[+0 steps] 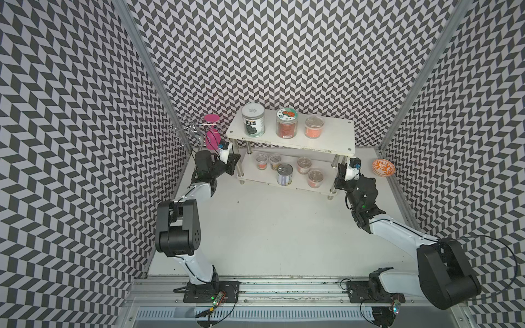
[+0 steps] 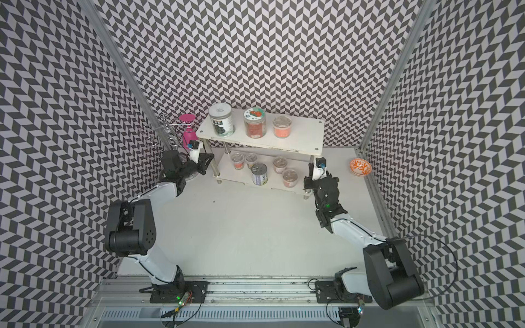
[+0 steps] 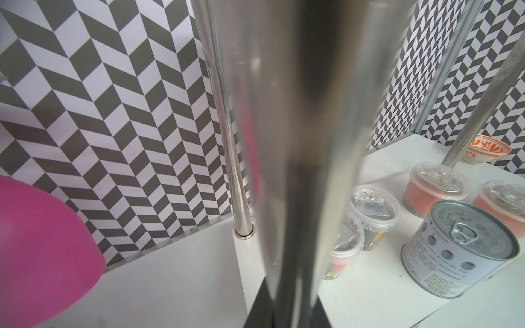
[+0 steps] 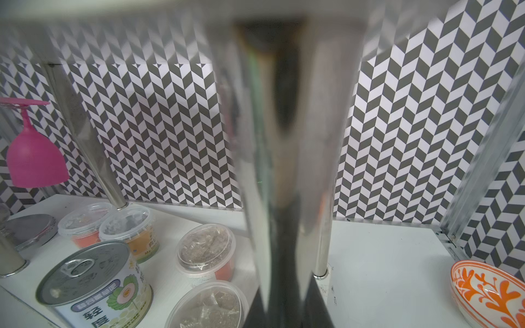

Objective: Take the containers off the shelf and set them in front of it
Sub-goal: Adjust the shelf at the center of the board.

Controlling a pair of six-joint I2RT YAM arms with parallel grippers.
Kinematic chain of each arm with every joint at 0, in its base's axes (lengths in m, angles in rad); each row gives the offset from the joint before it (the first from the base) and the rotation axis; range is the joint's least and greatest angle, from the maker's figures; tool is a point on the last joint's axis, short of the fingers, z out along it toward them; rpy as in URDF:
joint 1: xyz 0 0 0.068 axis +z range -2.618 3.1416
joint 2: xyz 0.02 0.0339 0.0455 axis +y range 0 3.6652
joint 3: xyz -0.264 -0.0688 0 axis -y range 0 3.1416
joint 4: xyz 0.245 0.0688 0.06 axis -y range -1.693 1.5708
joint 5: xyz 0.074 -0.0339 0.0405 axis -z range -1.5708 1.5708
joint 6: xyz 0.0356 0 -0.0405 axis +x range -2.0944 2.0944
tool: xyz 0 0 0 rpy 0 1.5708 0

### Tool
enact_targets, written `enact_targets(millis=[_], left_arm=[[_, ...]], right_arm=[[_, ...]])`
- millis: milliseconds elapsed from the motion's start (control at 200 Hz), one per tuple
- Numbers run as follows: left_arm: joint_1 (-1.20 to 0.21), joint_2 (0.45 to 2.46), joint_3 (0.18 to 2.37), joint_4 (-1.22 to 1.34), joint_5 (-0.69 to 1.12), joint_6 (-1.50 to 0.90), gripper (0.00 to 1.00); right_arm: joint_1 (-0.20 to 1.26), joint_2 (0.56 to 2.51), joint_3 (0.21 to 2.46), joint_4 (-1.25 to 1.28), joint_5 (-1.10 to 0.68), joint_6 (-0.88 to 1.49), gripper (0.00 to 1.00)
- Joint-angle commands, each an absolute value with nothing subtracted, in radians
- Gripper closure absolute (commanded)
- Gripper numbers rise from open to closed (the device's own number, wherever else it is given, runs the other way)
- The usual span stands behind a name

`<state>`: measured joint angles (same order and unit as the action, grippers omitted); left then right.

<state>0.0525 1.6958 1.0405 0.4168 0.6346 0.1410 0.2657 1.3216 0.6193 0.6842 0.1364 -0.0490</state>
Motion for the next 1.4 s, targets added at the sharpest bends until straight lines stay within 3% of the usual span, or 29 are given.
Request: enact_targets(millis=[0, 476, 931, 991, 1111, 1397], left_arm=[[0.048, 1.612, 0.955, 0.429, 0.602, 0.095, 1.0], [0.049, 1.473, 0.819, 0.395, 0.525, 0.111, 1.0], [0.055, 1.552, 0.888, 0.39, 0.539, 0.1, 0.94], [0.055, 1.553, 0.893, 0.385, 0.544, 0.101, 0.9], [0.055, 1.542, 0.896, 0.384, 0.54, 0.106, 0.77], [0.055, 1.536, 0.924, 0.371, 0.553, 0.102, 0.47]], right_arm=[[0.213, 1.33, 0.617, 0.754, -0.033, -0.108, 0.92], [0.131, 1.571, 0.782, 0.836, -0.29, -0.108, 0.92], [0.118, 1.585, 0.734, 0.901, -0.259, -0.08, 0.88], [0.118, 1.584, 0.73, 0.899, -0.255, -0.086, 0.83], [0.115, 1.583, 0.731, 0.899, -0.231, -0.091, 0.64], [0.105, 1.536, 0.74, 0.862, -0.213, -0.094, 0.46]])
